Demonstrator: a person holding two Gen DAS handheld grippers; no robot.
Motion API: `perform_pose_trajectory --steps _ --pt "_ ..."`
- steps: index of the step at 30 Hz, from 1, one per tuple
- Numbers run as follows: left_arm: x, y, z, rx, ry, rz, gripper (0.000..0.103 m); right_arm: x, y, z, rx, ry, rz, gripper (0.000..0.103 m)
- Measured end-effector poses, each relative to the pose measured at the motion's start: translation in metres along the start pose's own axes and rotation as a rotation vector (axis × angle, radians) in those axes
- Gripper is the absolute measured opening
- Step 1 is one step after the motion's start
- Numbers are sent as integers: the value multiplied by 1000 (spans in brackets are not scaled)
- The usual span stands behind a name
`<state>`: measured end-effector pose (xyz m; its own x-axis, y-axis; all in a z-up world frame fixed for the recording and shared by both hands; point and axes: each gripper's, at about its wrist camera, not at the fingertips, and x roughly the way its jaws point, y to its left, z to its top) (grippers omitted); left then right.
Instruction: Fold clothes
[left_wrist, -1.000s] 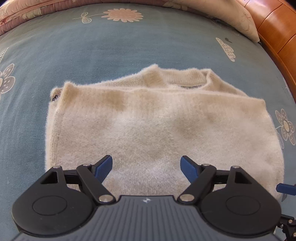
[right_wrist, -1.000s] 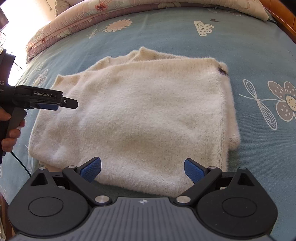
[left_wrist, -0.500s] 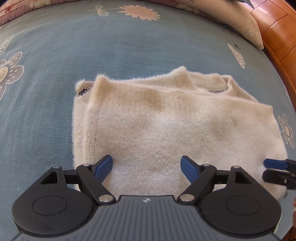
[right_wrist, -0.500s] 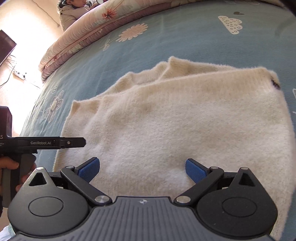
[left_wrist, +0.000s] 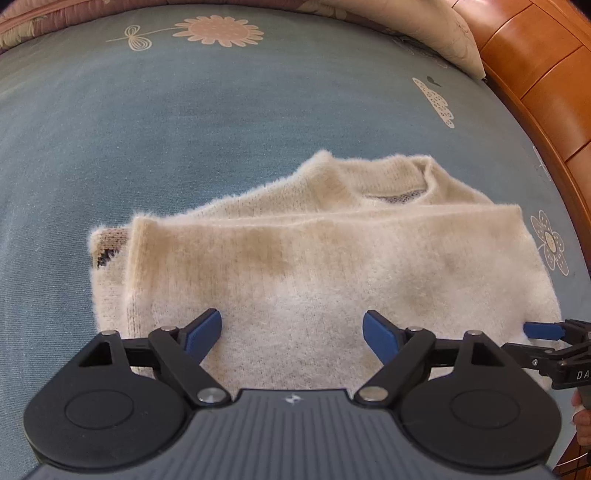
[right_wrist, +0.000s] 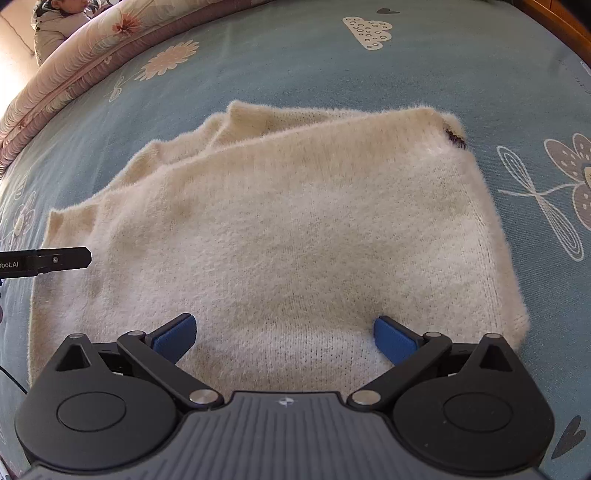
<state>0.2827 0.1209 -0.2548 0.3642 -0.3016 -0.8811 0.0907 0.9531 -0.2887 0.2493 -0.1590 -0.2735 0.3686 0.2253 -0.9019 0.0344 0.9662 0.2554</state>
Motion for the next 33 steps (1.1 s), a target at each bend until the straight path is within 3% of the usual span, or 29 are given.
perform_pose_trajectory --steps 3,9,11,19,26,31,33 --pt "1 5 -5 -5 -13 -69 102 3 4 0 -31 13 -21 103" --pt "5 -4 -12 120 -13 -56 102 10 12 2 -58 41 -78 103" --pt "0 -1 -12 119 -7 -59 102 12 15 2 -63 47 -98 103" --pt "-51 40 -29 -76 -61 -75 102 12 19 -1 -77 46 -135 103" --pt "-64 87 -58 -266 -43 1 101 8 26 -6 -76 19 -176 103" --pt "-71 103 -66 -300 -69 28 99 -3 41 2 -83 84 -227 103" --pt "-74 110 -66 -313 -87 41 99 -11 54 2 -113 77 -205 103"
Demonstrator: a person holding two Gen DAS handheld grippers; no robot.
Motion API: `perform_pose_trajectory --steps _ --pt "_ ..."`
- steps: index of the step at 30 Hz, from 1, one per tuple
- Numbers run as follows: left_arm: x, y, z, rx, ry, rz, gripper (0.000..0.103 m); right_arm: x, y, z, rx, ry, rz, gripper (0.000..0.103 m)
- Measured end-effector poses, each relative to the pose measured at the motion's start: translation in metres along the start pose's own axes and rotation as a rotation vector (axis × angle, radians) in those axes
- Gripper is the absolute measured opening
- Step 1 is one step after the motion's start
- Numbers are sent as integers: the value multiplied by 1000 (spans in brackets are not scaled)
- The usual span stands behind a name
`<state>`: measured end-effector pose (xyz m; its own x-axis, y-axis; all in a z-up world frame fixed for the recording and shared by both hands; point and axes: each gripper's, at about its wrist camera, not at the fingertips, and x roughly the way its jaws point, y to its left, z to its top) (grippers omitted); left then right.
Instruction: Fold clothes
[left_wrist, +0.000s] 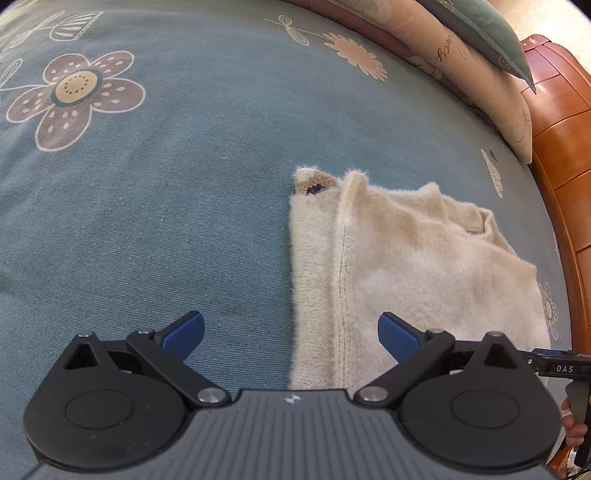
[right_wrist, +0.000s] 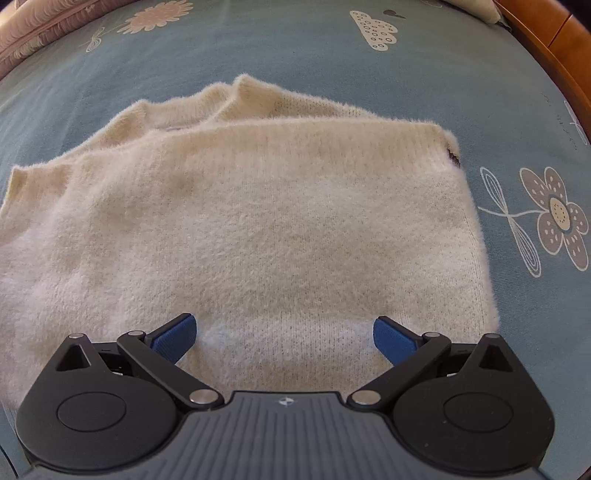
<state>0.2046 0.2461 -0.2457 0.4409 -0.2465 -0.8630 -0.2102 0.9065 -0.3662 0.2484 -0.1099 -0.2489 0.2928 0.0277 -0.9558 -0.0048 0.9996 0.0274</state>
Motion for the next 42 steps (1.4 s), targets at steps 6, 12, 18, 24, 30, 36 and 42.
perform_pose_trajectory --steps 6,12,18,24,30,36,42 --pt "-12 17 3 -51 -45 18 99 -16 83 -21 -292 -51 174 103" --pt "-28 22 -14 -22 -99 63 99 -17 172 -39 -597 -55 249 103" --pt "-38 34 -35 -21 -109 95 99 0 211 -49 -671 -16 246 103" --pt "-43 52 -46 -54 -101 104 99 17 229 -57 -715 -1 166 103" --pt "-39 54 -43 -56 -94 79 99 19 230 -60 -709 -20 152 103" --pt "-27 40 -29 -20 -99 18 99 19 229 -63 -694 -45 150 103" --pt "-13 21 -15 -9 -90 -58 99 17 225 -62 -694 -67 178 103"
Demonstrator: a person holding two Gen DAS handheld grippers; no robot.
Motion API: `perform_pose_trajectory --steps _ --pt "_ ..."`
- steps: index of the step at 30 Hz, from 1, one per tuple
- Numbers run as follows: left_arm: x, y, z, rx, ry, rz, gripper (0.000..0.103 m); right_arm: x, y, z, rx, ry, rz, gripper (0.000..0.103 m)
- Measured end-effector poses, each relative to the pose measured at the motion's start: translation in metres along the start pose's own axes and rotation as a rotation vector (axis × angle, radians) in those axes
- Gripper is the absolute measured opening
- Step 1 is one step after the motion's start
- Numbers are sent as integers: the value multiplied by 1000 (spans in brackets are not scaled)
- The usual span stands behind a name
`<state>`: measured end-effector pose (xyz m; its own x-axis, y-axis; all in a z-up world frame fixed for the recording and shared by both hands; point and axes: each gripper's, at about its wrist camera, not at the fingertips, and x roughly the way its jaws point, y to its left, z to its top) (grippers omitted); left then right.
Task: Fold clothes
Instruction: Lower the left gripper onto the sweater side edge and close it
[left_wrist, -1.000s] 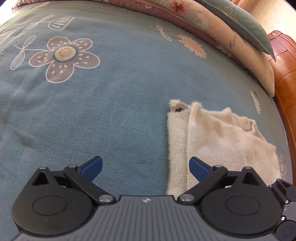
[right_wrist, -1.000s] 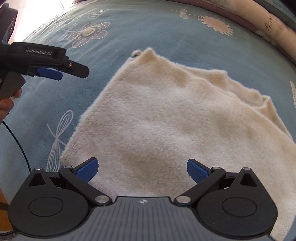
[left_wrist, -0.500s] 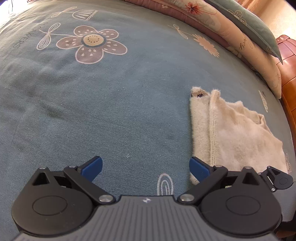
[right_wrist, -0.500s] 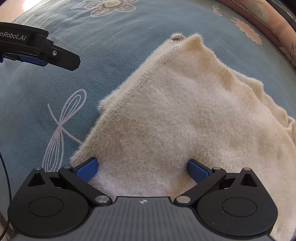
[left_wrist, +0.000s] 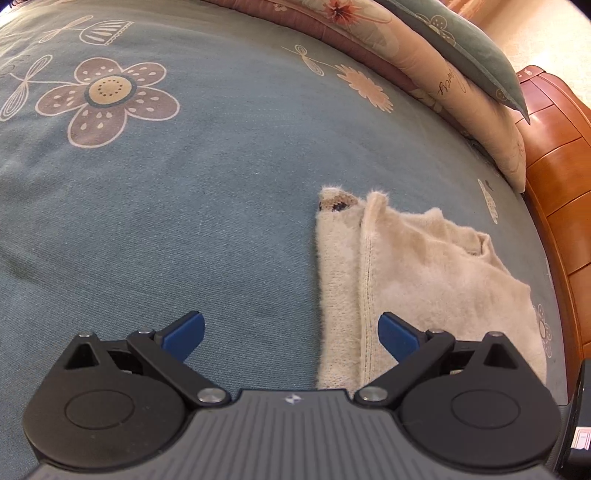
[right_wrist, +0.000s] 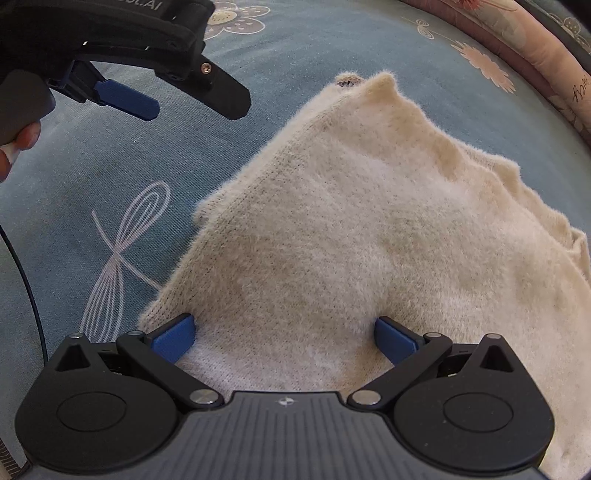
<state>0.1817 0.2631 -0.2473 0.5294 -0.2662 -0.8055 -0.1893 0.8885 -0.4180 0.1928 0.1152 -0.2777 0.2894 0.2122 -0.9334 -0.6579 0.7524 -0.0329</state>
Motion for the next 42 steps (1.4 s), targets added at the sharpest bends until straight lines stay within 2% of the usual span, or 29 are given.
perform_pose_trajectory --steps 4,9,13,18,21,33,36,39,42 --pt "8 -15 6 56 13 -13 99 -4 -2 -7 19 -52 10 103" --pt "18 -27 8 84 47 -71 100 -11 -8 -3 53 -28 27 103" --pt "30 -27 11 37 95 -143 100 -25 -21 -5 145 -53 72 103" --pt "48 -17 16 -72 144 -250 99 -46 -28 -25 147 -88 44 103" --pt "63 -17 20 -76 186 -250 99 -52 -36 -30 155 -98 20 103" --pt "98 -32 49 -32 235 -335 99 -58 -59 -44 271 -124 -6 103" --pt "96 -23 40 -60 255 -392 99 -59 -61 -44 275 -135 -2 103" --pt "95 -9 20 -161 324 -473 99 -63 -63 -47 278 -143 2 103" --pt "92 -4 5 -176 343 -507 99 -64 -67 -49 293 -146 2 103"
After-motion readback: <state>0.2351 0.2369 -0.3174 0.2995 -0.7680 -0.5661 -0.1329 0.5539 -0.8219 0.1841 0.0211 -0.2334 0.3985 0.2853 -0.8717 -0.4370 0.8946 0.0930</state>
